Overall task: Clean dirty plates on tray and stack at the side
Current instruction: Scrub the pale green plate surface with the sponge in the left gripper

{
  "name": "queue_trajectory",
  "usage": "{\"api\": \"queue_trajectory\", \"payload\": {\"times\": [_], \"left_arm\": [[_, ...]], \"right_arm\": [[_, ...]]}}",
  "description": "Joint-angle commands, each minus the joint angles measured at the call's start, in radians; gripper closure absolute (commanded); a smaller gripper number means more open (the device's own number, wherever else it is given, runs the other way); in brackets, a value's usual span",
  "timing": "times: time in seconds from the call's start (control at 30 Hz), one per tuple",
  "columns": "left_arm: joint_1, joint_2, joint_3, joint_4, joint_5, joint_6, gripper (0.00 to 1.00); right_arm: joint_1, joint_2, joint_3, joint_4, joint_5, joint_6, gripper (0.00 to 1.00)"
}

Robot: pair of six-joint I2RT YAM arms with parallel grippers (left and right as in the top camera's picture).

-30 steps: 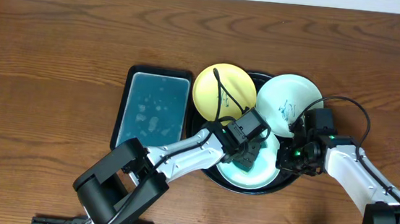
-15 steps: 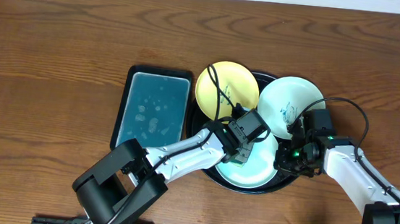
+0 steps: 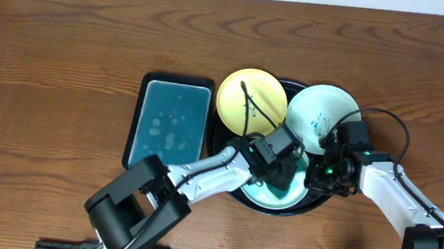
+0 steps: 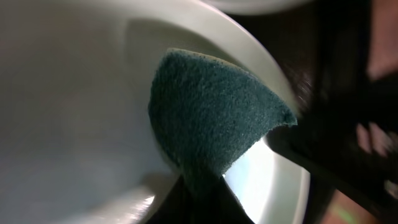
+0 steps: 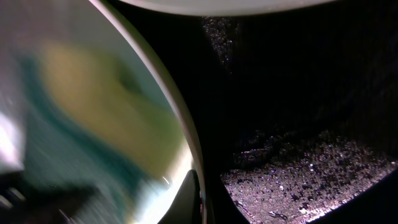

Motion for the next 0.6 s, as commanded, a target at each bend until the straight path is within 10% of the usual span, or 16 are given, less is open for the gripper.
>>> {"api": "queue_trajectory", "payload": {"times": [0.0, 0.57], "left_arm": [[-0.032, 0.020, -0.015, 0.002, 0.071, 0.027, 0.92], [0.118, 0.019, -0.015, -0.135, -0.307, 0.025, 0.92]], "right_arm": [[0.001, 0.019, -0.026, -0.007, 0.079, -0.004, 0.99], [0.001, 0.019, -0.026, -0.014, 0.079, -0.004, 0.99]]}}
